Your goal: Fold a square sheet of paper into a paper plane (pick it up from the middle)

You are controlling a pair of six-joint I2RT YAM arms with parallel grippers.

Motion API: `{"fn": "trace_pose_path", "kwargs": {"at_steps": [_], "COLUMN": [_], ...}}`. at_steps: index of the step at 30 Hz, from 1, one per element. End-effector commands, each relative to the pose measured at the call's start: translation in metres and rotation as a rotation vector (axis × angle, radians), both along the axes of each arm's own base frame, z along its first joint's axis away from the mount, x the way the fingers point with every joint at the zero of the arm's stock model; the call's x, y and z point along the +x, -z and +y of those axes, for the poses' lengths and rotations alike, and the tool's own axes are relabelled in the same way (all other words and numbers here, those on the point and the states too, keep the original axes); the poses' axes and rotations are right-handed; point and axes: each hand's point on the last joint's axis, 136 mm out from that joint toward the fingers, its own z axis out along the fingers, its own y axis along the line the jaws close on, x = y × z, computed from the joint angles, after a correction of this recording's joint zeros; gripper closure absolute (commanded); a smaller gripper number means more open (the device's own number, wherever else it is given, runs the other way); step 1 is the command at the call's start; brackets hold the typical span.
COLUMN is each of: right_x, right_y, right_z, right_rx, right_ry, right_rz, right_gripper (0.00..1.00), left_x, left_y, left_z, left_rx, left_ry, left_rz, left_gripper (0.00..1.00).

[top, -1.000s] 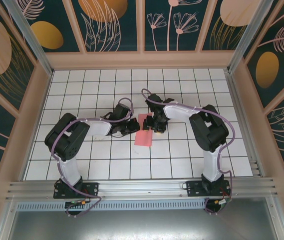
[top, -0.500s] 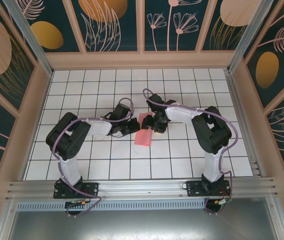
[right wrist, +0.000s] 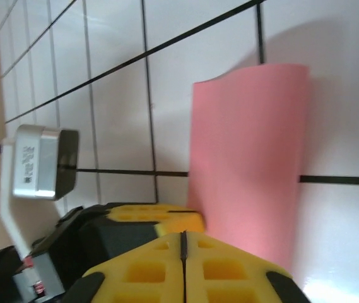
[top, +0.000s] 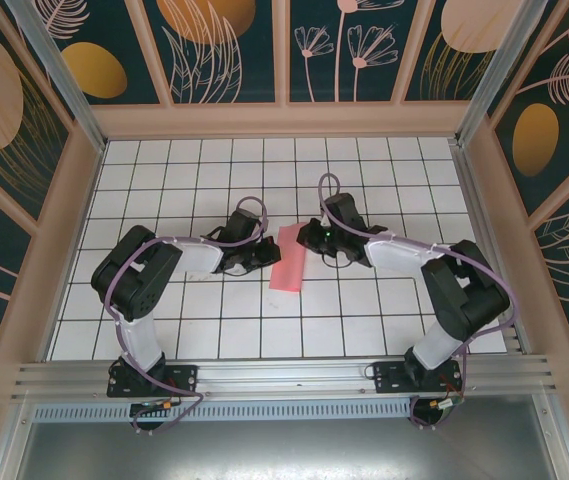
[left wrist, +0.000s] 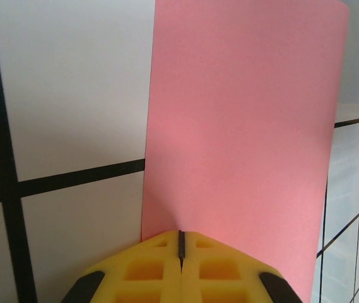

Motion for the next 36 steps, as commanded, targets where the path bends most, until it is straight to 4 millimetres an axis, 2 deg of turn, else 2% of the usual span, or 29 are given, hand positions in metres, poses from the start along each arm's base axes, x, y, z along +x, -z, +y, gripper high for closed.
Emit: {"fn": "trace_pose_path", "kwargs": {"at_steps": [1,6,15,22,36], "right_x": [-0.010,-0.020,-0.032,-0.035,-0.059], "right_y": [-0.003,0.018,0.036,0.054,0.100], "right_z": [0.017,0.015,0.008,-0.009,-0.040], "right_rx": [0.088,0.075,0.069,0.019,-0.108], "right_ry": [-0.064,-0.078,-0.113,-0.082,-0.032], "right_rz": [0.002,0.051,0.063,0.091,0.181], "right_gripper": [0.97,1.00,1.00,0.99,0.99], "left_x": [-0.025,-0.025,-0.026,-0.026,-0.026], "left_y": [0.033,0.034,0.033,0.033,0.035], "left_z": [0.017,0.018,0.017,0.017,0.019], "left_rx": [0.088,0.088,0.086,0.086,0.096], "left_ry": [-0.006,-0.004,0.001,0.001,0.001], "left_rz": [0.105,0.108,0.107,0.108,0.108], "left_gripper": [1.00,1.00,1.00,1.00,1.00]}}
